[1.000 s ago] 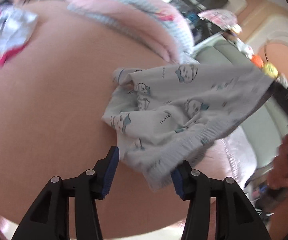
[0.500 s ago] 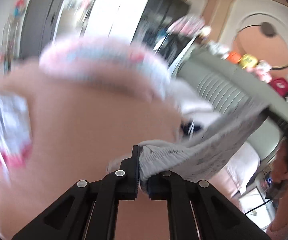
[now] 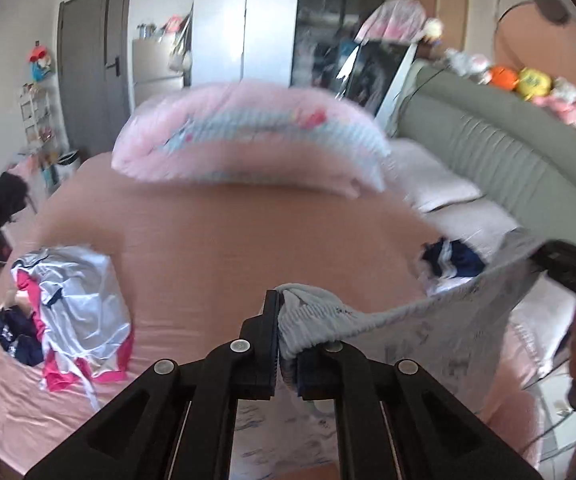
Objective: Fold clothes
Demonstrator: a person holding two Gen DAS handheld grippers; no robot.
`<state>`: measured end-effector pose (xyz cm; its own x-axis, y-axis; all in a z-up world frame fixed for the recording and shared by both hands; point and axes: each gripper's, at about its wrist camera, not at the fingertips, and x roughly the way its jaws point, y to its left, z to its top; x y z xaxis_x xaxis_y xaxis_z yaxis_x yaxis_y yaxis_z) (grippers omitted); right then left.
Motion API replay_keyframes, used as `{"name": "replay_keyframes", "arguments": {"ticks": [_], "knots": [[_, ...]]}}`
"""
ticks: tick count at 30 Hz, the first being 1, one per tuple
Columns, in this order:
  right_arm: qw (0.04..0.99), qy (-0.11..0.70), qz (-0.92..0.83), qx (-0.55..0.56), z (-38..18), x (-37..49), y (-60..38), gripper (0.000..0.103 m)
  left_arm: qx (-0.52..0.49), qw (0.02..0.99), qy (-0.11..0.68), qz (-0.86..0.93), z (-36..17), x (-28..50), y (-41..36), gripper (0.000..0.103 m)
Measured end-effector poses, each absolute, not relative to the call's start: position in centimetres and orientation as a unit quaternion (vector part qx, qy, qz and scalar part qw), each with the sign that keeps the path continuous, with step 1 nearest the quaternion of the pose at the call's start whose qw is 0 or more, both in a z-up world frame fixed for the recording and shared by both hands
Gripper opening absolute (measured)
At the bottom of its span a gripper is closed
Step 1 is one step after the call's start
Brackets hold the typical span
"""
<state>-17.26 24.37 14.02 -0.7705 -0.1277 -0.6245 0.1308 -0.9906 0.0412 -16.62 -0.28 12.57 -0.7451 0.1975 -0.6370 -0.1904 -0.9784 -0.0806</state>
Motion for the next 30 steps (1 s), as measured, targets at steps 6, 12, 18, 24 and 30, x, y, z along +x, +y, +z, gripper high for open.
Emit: {"name": "replay_keyframes", "arguments": {"ticks": [6,12,18,24,30], "knots": [[0.07,-0.006,-0.98,0.188,24.6,-15.4,24.5,0.014,-0.195,0.127,0.005,0.973,23.6,-13.0,0.7,0.005],[0.101,-0.021,-0.979,0.179,22.9,-13.4,24.4,0.015,-0.281,0.102,-0.007,0.954,13.5,-12.0,0.3,0.007],[0.087,0.034,-0.931,0.353,1.8,-11.6,21.4,0.015,-0.493,0.06,-0.075,0.865,-10.5,-11.4,0.9,0.007],[0.075,0.04,-0.859,0.505,-12.8,-8.9,20.1,0.015,-0.549,0.051,0.058,0.832,-17.1,-9.0,2.8,0.024],[0.074,-0.003,-0.867,0.493,-12.6,-8.8,22.6,0.015,-0.472,0.091,0.088,0.873,-13.8,-8.9,3.5,0.04]]}}
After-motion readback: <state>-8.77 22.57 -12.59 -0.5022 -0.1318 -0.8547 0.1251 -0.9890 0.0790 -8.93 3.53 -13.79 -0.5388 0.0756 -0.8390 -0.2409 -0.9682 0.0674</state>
